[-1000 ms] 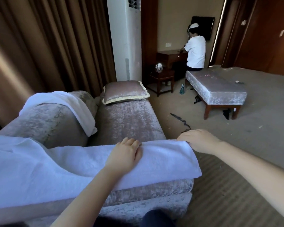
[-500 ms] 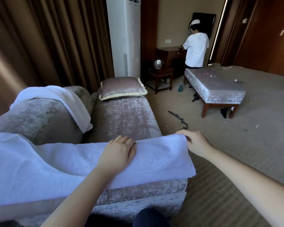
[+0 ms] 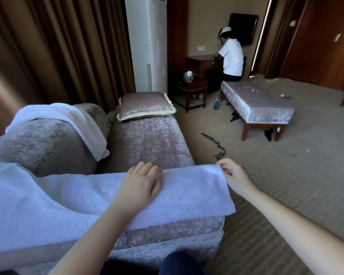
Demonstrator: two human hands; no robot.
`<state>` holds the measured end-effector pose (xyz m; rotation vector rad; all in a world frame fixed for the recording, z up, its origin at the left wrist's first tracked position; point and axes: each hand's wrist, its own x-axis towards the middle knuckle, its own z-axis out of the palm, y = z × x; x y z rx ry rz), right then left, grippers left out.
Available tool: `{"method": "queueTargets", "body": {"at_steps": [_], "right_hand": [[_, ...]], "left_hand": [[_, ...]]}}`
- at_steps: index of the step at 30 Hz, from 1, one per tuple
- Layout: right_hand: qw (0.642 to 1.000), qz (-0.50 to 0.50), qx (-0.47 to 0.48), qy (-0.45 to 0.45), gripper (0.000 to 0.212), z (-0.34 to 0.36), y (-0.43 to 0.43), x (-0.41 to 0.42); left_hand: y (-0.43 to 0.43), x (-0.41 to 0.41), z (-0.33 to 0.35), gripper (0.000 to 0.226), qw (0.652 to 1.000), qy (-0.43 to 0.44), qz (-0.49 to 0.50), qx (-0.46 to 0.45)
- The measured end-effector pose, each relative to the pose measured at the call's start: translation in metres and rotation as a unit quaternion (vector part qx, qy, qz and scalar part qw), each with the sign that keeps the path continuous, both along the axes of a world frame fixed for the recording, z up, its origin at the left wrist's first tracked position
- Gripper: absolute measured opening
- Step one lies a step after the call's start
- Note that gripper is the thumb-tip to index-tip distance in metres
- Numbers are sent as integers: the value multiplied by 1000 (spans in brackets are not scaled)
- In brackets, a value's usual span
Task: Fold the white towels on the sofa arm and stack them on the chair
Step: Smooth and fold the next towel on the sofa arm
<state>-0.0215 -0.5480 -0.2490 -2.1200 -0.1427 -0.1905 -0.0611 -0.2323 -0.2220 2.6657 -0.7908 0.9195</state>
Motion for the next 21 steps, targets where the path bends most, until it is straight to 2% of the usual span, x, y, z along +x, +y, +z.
{"method": "queueTargets", "body": {"at_steps": [2,4,7,9,11,14,16,18,19,21], "right_hand": [[997,-23,61,29,9,-1,2,-6],[996,-79,18,24,13,0,3,-13],[982,-139,-102,-75,12,9,9,-37],[973,-63,-133,-175,16,16,20,-61],[942,36,-222,-247,23,14,31,-79],[879,79,-348,-316,28,-2,32,-88],[861,68,-367,-347,24,-8,30,-88],[827,50,-395,-396,13,-12,30,-90],[814,40,-404,-415,15,-14,31,-92],[811,31,-397,-428,34,-15,32,-97]], "left_hand": [[0,-1,3,20,1000,-16,-7,-14],[-1,-2,5,18,999,-30,-12,-23],[0,-9,8,19,998,-56,-31,-16],[7,-18,6,19,997,-59,-45,-12],[18,-31,2,21,997,-41,-59,-3],[36,-51,-5,27,997,-28,-55,49],[46,-59,-6,27,995,-34,-40,79],[57,-66,-4,24,995,-40,-23,85],[65,-69,-3,23,995,-42,-18,88],[80,-75,-4,23,993,-52,0,102]]}}
